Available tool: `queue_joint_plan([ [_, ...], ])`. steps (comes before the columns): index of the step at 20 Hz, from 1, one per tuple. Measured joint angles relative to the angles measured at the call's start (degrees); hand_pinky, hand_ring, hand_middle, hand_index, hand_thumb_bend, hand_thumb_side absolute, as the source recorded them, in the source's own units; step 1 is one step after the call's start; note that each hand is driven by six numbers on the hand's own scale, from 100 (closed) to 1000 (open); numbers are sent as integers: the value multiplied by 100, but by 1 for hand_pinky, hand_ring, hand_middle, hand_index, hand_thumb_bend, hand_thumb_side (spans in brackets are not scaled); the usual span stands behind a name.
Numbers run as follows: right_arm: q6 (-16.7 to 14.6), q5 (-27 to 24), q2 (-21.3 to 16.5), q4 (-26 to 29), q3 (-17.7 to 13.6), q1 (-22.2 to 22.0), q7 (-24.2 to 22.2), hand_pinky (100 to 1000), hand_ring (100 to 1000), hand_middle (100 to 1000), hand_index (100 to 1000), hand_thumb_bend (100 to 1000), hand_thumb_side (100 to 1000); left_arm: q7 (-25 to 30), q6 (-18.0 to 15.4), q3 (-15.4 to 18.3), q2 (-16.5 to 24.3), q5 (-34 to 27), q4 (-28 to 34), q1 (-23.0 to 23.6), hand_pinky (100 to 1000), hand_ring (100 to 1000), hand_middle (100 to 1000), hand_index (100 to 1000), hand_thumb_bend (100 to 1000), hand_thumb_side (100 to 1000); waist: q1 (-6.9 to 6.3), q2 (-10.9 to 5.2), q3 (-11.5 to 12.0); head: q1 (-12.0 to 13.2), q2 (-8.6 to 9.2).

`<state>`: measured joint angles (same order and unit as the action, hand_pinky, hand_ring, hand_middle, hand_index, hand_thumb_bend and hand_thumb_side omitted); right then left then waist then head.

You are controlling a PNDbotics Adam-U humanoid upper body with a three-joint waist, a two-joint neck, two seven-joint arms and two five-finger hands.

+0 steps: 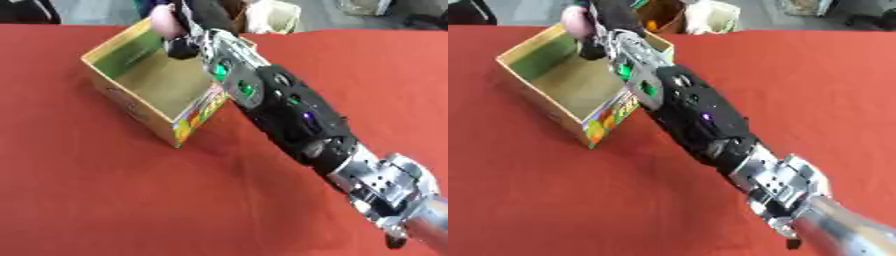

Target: Pick up objects on the table and place them in the box.

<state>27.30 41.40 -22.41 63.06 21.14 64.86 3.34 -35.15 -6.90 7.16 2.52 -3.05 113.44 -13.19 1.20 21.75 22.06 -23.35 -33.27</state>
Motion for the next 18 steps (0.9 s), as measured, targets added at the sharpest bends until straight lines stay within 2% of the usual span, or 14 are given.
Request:
queue_joint_plan([
  [4,-272,203,87,-372,-30,16,20,471,571,424,592,100,100,14,-3,0,0,-7,0,-4,388,300,340,486,100,481,3,11,0,-14,15],
  [5,-326,262,98,-442,-30,16,-26,503,606,465,662,100,100,16,-4,0,0,-8,0,-5,388,300,340,486,100,481,4,11,0,-18,16],
  [9,-572,373,124,-746,-15,16,-305,588,724,608,833,100,100,16,-5,0,0,-13,0,-14,389,301,341,487,100,481,8,11,-12,-32,20],
  [12,-761,383,147,-874,5,78,-548,671,820,716,886,100,160,16,-5,1,0,-14,0,-35,389,301,341,487,100,480,12,11,-29,-45,25],
  [18,-946,371,149,-999,5,149,-1044,731,879,798,926,402,253,16,-5,2,0,-14,0,-39,390,301,341,487,100,480,20,10,-49,-45,36],
])
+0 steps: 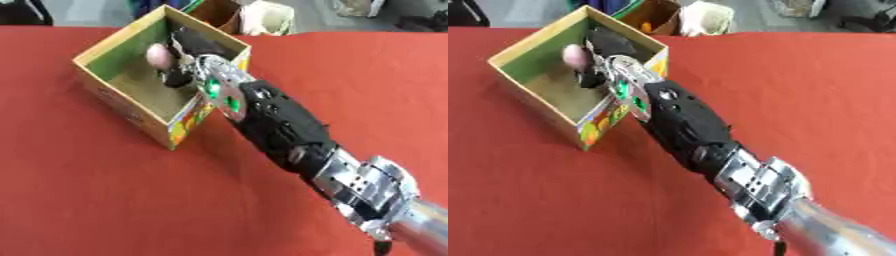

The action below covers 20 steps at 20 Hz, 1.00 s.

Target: Pick up objects on the table and place them in the box.

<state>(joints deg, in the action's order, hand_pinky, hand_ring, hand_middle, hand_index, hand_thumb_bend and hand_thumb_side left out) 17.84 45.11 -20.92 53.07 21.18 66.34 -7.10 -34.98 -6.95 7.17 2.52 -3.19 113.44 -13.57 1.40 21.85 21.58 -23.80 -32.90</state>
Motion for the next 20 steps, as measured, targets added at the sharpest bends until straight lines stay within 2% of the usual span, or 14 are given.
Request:
queue_joint_plan([
  [3,-19,22,-1,2,-6,18,-251,729,878,798,927,453,271,0,0,0,0,0,0,0,391,302,341,488,100,481,4,0,-5,0,3],
  [8,13,124,-23,216,-70,37,-680,727,875,792,925,450,288,0,0,1,0,1,0,0,391,302,342,488,100,481,13,-10,-42,23,4],
  [13,72,193,-171,680,-108,130,-1097,717,866,784,922,437,322,-3,3,5,0,17,0,-1,392,303,342,489,100,481,15,-58,-110,79,5],
  [17,52,50,-371,1174,-110,220,-1258,703,853,775,917,418,358,-24,7,23,1,31,0,1,391,303,343,489,100,482,13,-140,-197,151,1],
  [18,17,-20,-439,1310,-114,241,-1263,693,845,768,913,356,508,-31,5,39,2,43,0,2,391,303,343,490,100,482,11,-164,-222,167,-5],
  [19,-31,-92,-510,1441,-138,256,-1252,679,833,756,910,402,390,-38,2,44,3,53,0,4,391,304,343,490,100,481,9,-179,-247,185,-21],
  [20,-91,-164,-586,1569,-172,266,-1228,659,818,744,904,382,405,-48,2,47,3,65,0,6,391,304,343,490,100,481,5,-190,-272,202,-32],
])
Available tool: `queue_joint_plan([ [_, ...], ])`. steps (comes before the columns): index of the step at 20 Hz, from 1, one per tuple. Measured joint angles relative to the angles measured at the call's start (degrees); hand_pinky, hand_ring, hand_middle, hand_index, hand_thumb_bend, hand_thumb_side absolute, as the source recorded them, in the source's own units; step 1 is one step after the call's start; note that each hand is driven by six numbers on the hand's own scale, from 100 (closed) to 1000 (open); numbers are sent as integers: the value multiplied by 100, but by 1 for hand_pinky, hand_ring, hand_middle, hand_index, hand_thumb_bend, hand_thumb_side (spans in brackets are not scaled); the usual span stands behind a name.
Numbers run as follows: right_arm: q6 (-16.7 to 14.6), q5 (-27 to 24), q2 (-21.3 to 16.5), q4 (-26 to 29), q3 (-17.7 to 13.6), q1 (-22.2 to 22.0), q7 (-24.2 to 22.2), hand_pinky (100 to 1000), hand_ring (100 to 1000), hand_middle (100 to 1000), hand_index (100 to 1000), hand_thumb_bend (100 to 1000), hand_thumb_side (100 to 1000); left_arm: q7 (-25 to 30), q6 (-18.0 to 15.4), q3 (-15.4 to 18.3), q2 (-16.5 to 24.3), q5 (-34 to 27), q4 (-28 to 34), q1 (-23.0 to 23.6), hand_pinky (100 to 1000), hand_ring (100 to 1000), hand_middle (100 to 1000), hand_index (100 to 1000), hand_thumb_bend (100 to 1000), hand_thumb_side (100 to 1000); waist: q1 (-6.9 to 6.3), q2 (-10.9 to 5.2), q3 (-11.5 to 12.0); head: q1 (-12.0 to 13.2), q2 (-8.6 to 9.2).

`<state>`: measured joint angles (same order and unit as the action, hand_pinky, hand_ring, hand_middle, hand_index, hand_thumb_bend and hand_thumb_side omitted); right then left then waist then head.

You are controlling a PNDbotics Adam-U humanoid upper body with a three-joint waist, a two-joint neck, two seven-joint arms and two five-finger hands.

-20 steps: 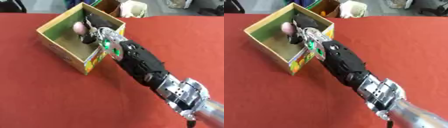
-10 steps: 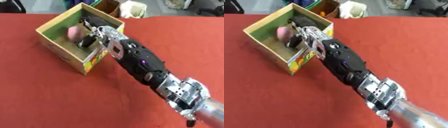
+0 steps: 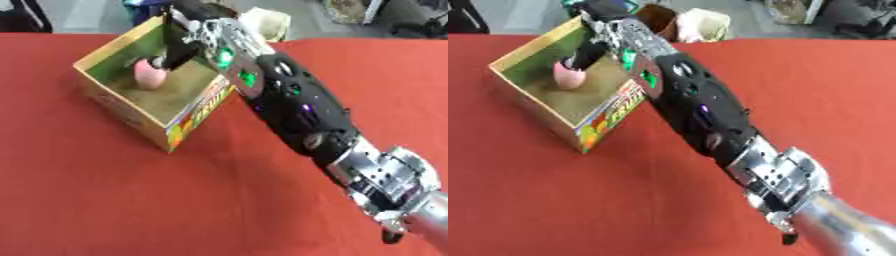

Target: Pick up objects on the table and place them in the box.

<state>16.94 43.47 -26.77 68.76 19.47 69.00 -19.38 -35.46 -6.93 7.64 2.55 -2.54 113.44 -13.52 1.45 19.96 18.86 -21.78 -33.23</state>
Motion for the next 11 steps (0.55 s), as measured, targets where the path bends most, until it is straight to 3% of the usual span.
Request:
queue_joint_plan([
  [3,-191,-226,-265,381,-228,-3,155,638,801,728,892,299,401,-32,3,34,2,14,0,31,391,304,343,490,100,480,-28,-56,-100,69,-56],
  [6,-355,-466,-641,792,-581,-182,368,594,773,692,870,118,425,-76,4,73,5,53,0,46,390,304,343,490,100,480,-34,-127,-246,182,-103],
  [11,-558,-871,-1260,1450,-1212,-768,766,561,741,661,835,100,371,-119,7,99,13,85,0,62,390,304,344,491,100,481,-140,-172,-419,392,-149],
])
